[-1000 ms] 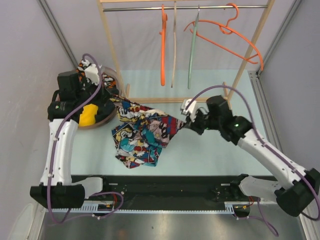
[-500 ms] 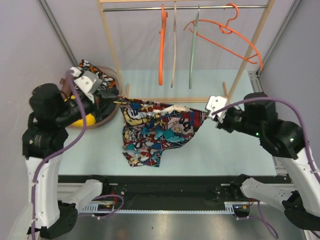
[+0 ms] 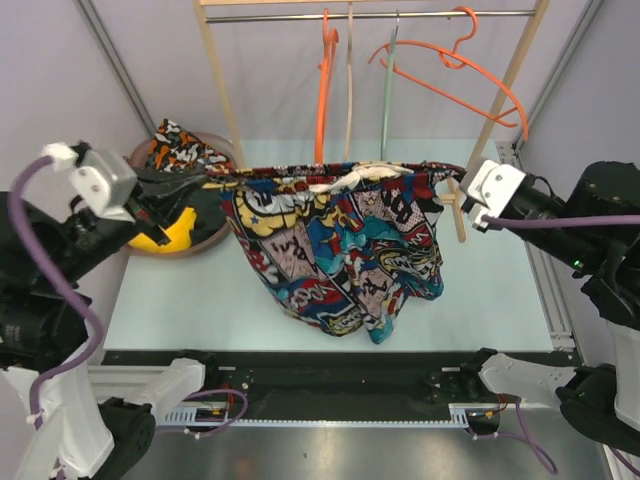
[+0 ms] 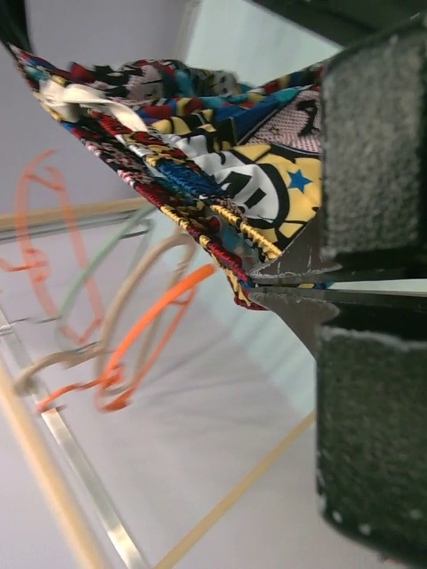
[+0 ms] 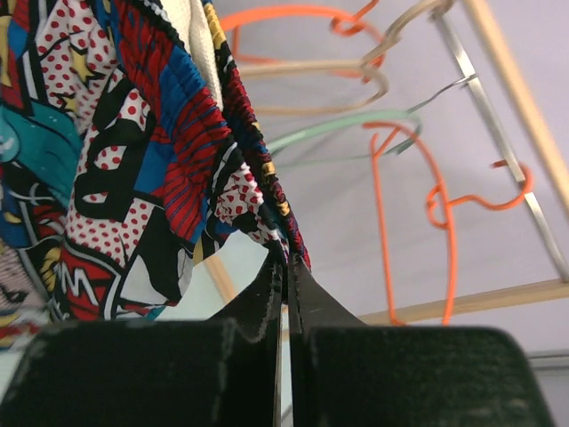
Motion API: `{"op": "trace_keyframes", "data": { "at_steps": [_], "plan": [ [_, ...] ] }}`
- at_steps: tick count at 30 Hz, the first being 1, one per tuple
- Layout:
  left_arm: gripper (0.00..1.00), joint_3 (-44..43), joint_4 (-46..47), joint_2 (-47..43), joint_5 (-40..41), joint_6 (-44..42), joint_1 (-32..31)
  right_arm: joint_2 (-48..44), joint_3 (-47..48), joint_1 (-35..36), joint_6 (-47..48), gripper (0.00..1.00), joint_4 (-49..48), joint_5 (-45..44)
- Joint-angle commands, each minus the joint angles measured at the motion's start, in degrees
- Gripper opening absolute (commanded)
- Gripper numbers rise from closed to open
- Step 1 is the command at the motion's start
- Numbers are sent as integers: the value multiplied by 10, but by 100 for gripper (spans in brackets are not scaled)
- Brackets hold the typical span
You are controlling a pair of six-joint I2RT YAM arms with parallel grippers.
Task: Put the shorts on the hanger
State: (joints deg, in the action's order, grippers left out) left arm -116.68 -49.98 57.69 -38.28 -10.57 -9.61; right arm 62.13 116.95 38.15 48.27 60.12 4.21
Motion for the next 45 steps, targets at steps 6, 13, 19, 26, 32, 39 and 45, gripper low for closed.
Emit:
{"op": "trace_keyframes", "data": {
  "at_steps": [6,13,19,26,32,39,45],
  "plan": [
    [0,375,6,-96,68,-132,5,-118,-316,-4,67,0,-12,-54],
    [0,612,125,-72,86,-125,5,-112,-535,-5,78,0,-174,-72],
    [0,723,211,-31,125,-164,-3,-57,-653,3,102,0,-236,-32],
    [0,806,197,-22,167,-264,-57,-20,-756,26,87,3,-261,-3],
    [10,810,158,21,181,-269,-73,-7,-761,54,46,25,-225,-6],
    [41,793,99,-53,145,-255,-73,-113,-749,93,10,57,-158,-29],
    [47,724,-2,-91,86,-280,-72,-158,-684,101,-52,70,-105,-26]
  ]
}}
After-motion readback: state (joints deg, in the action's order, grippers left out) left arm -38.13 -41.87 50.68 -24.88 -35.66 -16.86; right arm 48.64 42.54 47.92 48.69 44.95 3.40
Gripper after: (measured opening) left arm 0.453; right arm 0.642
